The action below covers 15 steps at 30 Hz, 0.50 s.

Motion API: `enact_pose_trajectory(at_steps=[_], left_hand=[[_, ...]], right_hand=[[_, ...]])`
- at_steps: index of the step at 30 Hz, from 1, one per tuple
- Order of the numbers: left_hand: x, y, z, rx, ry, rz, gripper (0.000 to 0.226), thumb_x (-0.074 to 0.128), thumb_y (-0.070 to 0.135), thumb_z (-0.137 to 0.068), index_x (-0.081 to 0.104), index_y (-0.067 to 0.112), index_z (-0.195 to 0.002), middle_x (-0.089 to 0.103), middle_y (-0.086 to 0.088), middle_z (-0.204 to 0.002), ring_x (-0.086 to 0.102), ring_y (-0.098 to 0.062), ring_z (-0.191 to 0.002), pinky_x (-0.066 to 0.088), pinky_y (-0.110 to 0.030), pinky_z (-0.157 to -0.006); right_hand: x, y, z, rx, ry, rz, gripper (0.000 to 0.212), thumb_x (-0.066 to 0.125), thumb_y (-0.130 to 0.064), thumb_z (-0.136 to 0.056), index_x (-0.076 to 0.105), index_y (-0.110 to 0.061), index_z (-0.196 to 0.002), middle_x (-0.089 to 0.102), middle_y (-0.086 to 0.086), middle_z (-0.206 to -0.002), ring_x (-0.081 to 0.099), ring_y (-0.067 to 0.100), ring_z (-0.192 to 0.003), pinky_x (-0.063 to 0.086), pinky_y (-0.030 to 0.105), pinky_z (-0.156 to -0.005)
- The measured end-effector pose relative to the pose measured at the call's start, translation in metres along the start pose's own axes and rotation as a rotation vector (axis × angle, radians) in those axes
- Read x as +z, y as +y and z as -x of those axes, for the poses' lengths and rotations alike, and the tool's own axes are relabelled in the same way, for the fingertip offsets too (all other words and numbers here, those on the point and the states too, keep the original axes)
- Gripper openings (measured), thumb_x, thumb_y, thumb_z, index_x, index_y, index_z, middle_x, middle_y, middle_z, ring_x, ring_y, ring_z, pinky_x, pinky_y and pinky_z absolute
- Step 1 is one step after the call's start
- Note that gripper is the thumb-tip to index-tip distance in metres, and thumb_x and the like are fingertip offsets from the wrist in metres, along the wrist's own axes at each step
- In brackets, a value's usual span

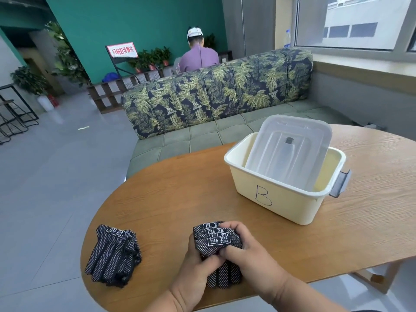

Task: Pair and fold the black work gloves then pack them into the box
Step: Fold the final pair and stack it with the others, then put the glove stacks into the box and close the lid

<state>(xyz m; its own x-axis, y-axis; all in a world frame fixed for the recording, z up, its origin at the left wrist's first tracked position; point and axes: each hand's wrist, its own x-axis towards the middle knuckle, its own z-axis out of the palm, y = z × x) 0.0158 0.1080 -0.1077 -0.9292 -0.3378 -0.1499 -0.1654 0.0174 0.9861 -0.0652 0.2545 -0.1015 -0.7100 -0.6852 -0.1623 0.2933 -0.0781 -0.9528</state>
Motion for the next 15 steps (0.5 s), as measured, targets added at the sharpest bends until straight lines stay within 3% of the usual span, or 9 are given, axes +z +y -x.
enact_pose_trajectory(at_steps=[2,4,7,10,12,15], left_hand=[[-0.001,0.003,0.002,-0.012,0.014,0.034,0.081,0.088,0.032,-0.069,0.049,0.019,-0.139,0.072,-0.008,-0.127,0.068,-0.025,-0.12,0.055,-0.043,-0.104],[-0.002,0.006,0.005,-0.03,0.034,0.077,0.086,0.09,0.035,-0.063,0.049,0.022,-0.138,0.074,-0.006,-0.123,0.07,-0.025,-0.117,0.055,-0.047,-0.104],[-0.003,0.009,0.009,-0.076,0.075,0.201,0.085,0.092,0.03,-0.064,0.053,0.014,-0.138,0.073,-0.016,-0.124,0.07,-0.036,-0.116,0.05,-0.059,-0.107],[-0.012,0.018,0.02,-0.104,0.091,0.304,0.077,0.087,0.025,-0.069,0.055,0.012,-0.138,0.071,-0.021,-0.126,0.068,-0.042,-0.117,0.047,-0.064,-0.107],[-0.017,0.023,0.025,-0.091,0.107,0.313,0.078,0.086,0.028,-0.067,0.057,0.012,-0.137,0.072,-0.019,-0.125,0.069,-0.04,-0.116,0.048,-0.063,-0.106],[-0.024,0.032,0.036,-0.087,0.129,0.352,0.075,0.084,0.025,-0.068,0.057,0.012,-0.137,0.072,-0.018,-0.125,0.069,-0.039,-0.116,0.051,-0.06,-0.103]], right_hand=[[0.002,0.0,-0.001,0.004,0.045,0.013,0.05,0.074,-0.027,-0.071,0.066,-0.037,-0.119,0.067,0.012,-0.129,0.068,0.025,-0.111,0.054,0.051,-0.103],[0.004,-0.002,0.001,-0.017,0.061,0.081,0.055,0.075,-0.035,-0.072,0.063,-0.043,-0.125,0.062,0.005,-0.135,0.064,0.023,-0.122,0.049,0.054,-0.11],[0.007,-0.015,0.013,-0.096,0.087,0.221,0.058,0.072,-0.05,-0.075,0.058,-0.049,-0.132,0.053,-0.009,-0.138,0.057,0.003,-0.125,0.044,0.035,-0.114],[0.006,-0.039,0.025,-0.249,0.28,0.346,0.053,0.064,-0.048,-0.086,0.049,-0.047,-0.137,0.056,-0.011,-0.129,0.063,-0.002,-0.104,0.048,0.018,-0.092],[-0.004,-0.056,0.029,-0.315,0.504,0.475,0.057,0.063,-0.041,-0.095,0.039,-0.046,-0.146,0.065,-0.013,-0.109,0.065,0.001,-0.086,0.048,0.027,-0.078],[-0.023,-0.082,0.033,-0.224,0.675,0.664,0.071,0.058,-0.038,-0.097,0.018,-0.05,-0.154,0.068,-0.014,-0.087,0.064,0.005,-0.075,0.047,0.035,-0.067]])
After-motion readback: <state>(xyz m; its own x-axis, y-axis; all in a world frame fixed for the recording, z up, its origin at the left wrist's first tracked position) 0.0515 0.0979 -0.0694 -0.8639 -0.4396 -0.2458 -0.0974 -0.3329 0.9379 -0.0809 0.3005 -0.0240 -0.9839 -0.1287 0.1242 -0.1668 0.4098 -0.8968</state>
